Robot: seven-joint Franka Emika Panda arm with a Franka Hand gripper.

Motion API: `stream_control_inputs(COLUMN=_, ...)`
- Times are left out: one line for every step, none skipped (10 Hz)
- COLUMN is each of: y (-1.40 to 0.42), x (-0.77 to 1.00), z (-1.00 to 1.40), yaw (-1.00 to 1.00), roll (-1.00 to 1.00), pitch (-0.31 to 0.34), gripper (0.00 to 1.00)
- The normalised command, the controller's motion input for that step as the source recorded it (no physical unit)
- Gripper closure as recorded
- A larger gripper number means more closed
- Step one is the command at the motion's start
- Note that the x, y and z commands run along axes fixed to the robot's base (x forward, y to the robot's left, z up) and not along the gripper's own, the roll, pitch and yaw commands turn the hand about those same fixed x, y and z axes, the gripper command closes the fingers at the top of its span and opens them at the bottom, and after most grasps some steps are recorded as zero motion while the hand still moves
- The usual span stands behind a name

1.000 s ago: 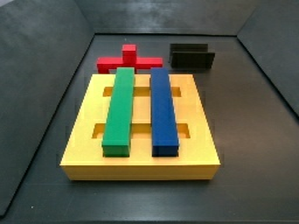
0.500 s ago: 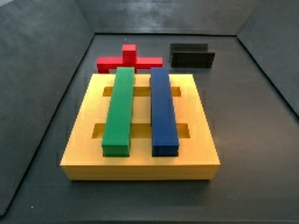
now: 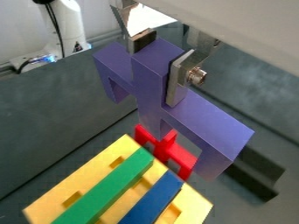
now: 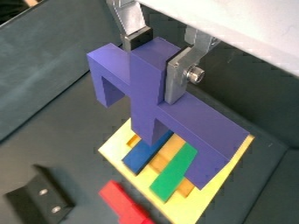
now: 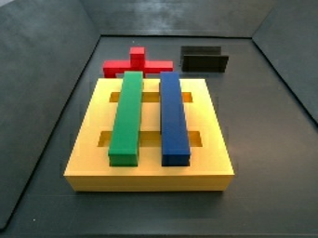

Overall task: Pick up the purple object. Move up. Place the purple object on the fixture. Regrasp the purple object. Move to above the board. Insert the purple object.
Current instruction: Move to above the board, then insert the purple object.

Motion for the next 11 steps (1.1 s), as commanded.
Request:
stream_control_inputs(y=0.0, x=-0.06, z=0.0, yaw=-0.01, roll=-0.43, pitch=0.001, gripper=1.0)
stream_control_inputs(y=0.0, x=-0.04, z=0.0, yaw=-0.01, roll=-0.33, pitch=-0.01, gripper=1.0)
stream_control_inputs(y=-0.19, x=-0.06, z=-0.23, yaw=0.0, roll=-0.05, pitch=-0.113, gripper=1.0)
stream_control_inputs(y=-0.34, x=-0.13, z=-0.44, yaw=0.14, roll=-0.1, pitch=-0.13, gripper=1.0)
stream_control_inputs(y=-0.35, x=-0.15, z=-0.57, yaw=0.2, roll=-0.19, pitch=-0.116, gripper=1.0)
stream_control_inputs(y=-0.35, x=-0.15, z=-0.53, yaw=0.2, roll=-0.22, pitch=-0.116, gripper=1.0)
stream_control_inputs(y=-0.37, x=-0.15, z=-0.52, yaw=0.22, roll=-0.24, pitch=-0.111, gripper=1.0)
stream_control_inputs(y=-0.33, x=-0.09, z=-0.47, yaw=0.18, roll=-0.28, pitch=-0.091, gripper=1.0)
stream_control_inputs(y=-0.29, x=0.0, z=-0.47, yaw=0.15, roll=-0.28, pitch=-0.067, gripper=1.0)
stream_control_inputs(y=-0.29, x=0.0, z=-0.45, yaw=0.14, roll=-0.29, pitch=-0.067, gripper=1.0)
stream_control_inputs(y=-0.3, x=-0.01, z=-0.44, yaw=0.13, roll=-0.3, pitch=-0.074, gripper=1.0)
